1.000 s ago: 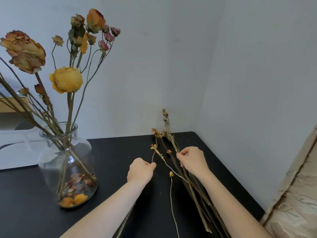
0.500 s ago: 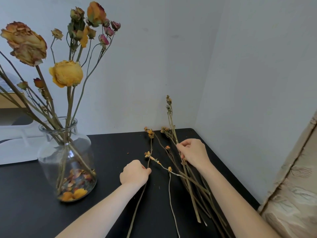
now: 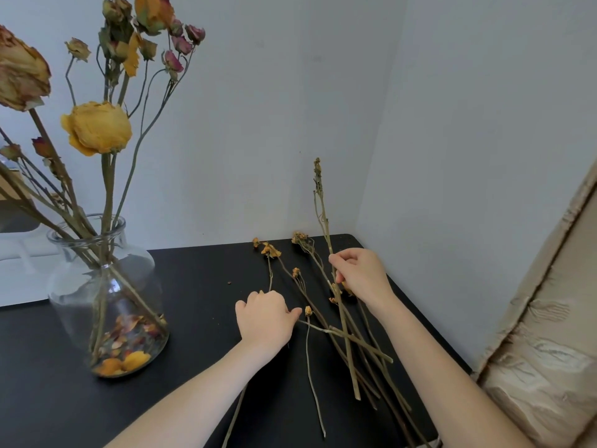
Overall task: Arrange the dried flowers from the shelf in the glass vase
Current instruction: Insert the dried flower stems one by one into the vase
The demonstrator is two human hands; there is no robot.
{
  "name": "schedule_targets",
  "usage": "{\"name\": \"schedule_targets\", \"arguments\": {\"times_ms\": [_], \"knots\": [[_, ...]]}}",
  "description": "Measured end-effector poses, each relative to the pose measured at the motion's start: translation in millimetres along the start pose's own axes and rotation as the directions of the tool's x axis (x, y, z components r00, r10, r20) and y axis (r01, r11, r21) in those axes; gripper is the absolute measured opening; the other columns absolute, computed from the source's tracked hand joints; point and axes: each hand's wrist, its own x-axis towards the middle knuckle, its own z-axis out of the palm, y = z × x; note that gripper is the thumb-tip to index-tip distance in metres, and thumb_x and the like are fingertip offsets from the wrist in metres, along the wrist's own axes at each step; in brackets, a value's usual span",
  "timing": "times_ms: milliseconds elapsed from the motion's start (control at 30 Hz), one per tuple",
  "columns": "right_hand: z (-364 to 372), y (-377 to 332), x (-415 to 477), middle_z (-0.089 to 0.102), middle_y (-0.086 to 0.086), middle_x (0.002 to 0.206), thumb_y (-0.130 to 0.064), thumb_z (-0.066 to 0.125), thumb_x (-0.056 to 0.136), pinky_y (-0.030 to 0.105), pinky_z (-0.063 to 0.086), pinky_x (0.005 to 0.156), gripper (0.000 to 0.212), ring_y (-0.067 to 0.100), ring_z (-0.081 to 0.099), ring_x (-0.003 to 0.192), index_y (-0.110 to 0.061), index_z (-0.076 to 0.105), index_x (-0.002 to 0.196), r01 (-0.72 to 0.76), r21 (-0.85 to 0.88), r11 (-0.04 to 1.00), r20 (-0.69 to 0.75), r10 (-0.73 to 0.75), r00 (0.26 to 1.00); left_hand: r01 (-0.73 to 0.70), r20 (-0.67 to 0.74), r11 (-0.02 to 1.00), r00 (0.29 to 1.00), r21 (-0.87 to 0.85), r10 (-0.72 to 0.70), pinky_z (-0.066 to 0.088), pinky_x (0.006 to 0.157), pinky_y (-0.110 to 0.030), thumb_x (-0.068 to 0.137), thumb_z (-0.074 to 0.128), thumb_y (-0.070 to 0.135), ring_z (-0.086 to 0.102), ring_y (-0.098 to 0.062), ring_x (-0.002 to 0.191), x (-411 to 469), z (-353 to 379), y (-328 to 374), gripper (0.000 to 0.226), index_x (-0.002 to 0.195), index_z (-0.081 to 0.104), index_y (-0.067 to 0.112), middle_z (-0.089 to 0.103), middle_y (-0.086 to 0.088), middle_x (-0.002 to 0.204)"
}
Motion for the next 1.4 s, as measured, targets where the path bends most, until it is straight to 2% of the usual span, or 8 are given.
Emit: {"name": "schedule_targets", "arguments": {"times_ms": [167, 333, 433, 700, 967, 1067, 1200, 1400], "knots": [[2.3, 1.1, 0.2, 0.062, -0.003, 0.06, -0.023, 0.056, 0.092, 0.031, 0.05, 0.077, 0.016, 0.004, 0.055, 0.056, -0.012, 0.066, 0.097, -0.009, 0.034, 0.999, -0.006, 0.009, 1.0, 0.038, 0.016, 0.999, 0.999, -0.001, -0.038, 0.033, 0.089, -0.036, 0.082, 0.052, 0.06, 0.054, -0.02, 0.105, -0.3, 3.2, 8.4, 0.044, 0.077, 0.071, 0.02, 0.066, 0.002, 0.083], [3.3, 0.6, 0.0, 0.062, -0.003, 0.059, -0.022, 0.055, 0.092, 0.028, 0.045, 0.069, 0.016, 0.004, 0.052, 0.053, -0.012, 0.066, 0.096, -0.008, 0.06, 0.998, -0.006, 0.008, 1.0, 0.086, 0.003, 0.996, 0.996, -0.031, -0.085, 0.03, 0.084, -0.037, 0.078, 0.059, 0.058, 0.054, -0.022, 0.099, -1.0, 5.7, 15.4, 0.043, 0.058, 0.049, 0.022, 0.052, 0.006, 0.067], [4.5, -0.1, 0.2, 0.062, -0.002, 0.059, -0.022, 0.056, 0.091, 0.027, 0.045, 0.068, 0.015, 0.004, 0.052, 0.053, -0.012, 0.066, 0.095, -0.006, 0.065, 0.998, -0.003, 0.006, 1.0, 0.109, 0.021, 0.992, 0.994, -0.067, -0.108, 0.031, 0.085, -0.038, 0.079, 0.061, 0.052, 0.052, -0.022, 0.097, -2.4, 6.4, 20.2, 0.042, 0.056, 0.04, 0.023, 0.041, 0.007, 0.062], [6.6, 1.1, 0.4, 0.06, -0.003, 0.058, -0.022, 0.056, 0.092, 0.023, 0.043, 0.063, 0.011, 0.003, 0.051, 0.05, -0.015, 0.064, 0.089, 0.005, 0.071, 0.997, 0.001, -0.005, 1.0, 0.136, 0.122, 0.986, 0.985, -0.094, -0.124, 0.03, 0.093, -0.04, 0.082, 0.061, 0.042, 0.049, -0.025, 0.107, -3.7, 4.5, 28.0, 0.025, 0.078, 0.05, 0.02, 0.051, 0.001, 0.085], [7.7, -1.2, -1.5, 0.061, -0.004, 0.057, -0.023, 0.056, 0.091, 0.025, 0.046, 0.067, 0.01, 0.002, 0.052, 0.049, -0.018, 0.063, 0.085, 0.039, 0.097, 0.994, -0.014, -0.038, 0.999, 0.125, 0.165, 0.988, 0.98, -0.094, -0.108, 0.031, 0.093, -0.04, 0.079, 0.063, 0.04, 0.049, -0.026, 0.106, -7.7, 1.7, 25.7, 0.031, 0.065, 0.043, 0.021, 0.05, 0.001, 0.083], [7.7, -3.4, -1.5, 0.061, -0.005, 0.056, -0.023, 0.057, 0.091, 0.026, 0.046, 0.068, 0.012, 0.001, 0.053, 0.048, -0.024, 0.061, 0.079, 0.046, 0.119, 0.992, -0.022, -0.044, 0.999, 0.114, 0.15, 0.987, 0.984, -0.111, -0.097, 0.032, 0.09, -0.038, 0.08, 0.062, 0.038, 0.051, -0.025, 0.104, -7.9, 1.3, 24.5, 0.023, 0.075, 0.051, 0.019, 0.053, 0.001, 0.085], [6.4, -6.7, -2.4, 0.061, -0.005, 0.055, -0.023, 0.056, 0.091, 0.021, 0.041, 0.06, 0.013, -0.004, 0.052, 0.042, -0.025, 0.06, 0.079, 0.055, 0.161, 0.985, -0.026, -0.051, 0.998, 0.101, 0.171, 0.974, 0.983, -0.203, -0.066, 0.035, 0.089, -0.036, 0.082, 0.062, 0.04, 0.055, -0.021, 0.101, -9.0, -0.8, 17.6, 0.022, 0.087, 0.069, 0.019, 0.065, 0.002, 0.093], [4.1, -17.2, -1.4, 0.058, -0.005, 0.055, -0.022, 0.054, 0.092, 0.015, 0.036, 0.051, 0.012, -0.004, 0.049, 0.04, -0.014, 0.062, 0.093, 0.093, 0.243, 0.966, -0.06, -0.081, 0.995, -0.024, 0.085, 0.957, 0.995, -0.29, 0.051, 0.034, 0.094, -0.037, 0.087, 0.057, 0.04, 0.055, -0.018, 0.1, -26.8, -11.3, -4.7, 0.021, 0.075, 0.071, 0.028, 0.066, 0.009, 0.083]]}}
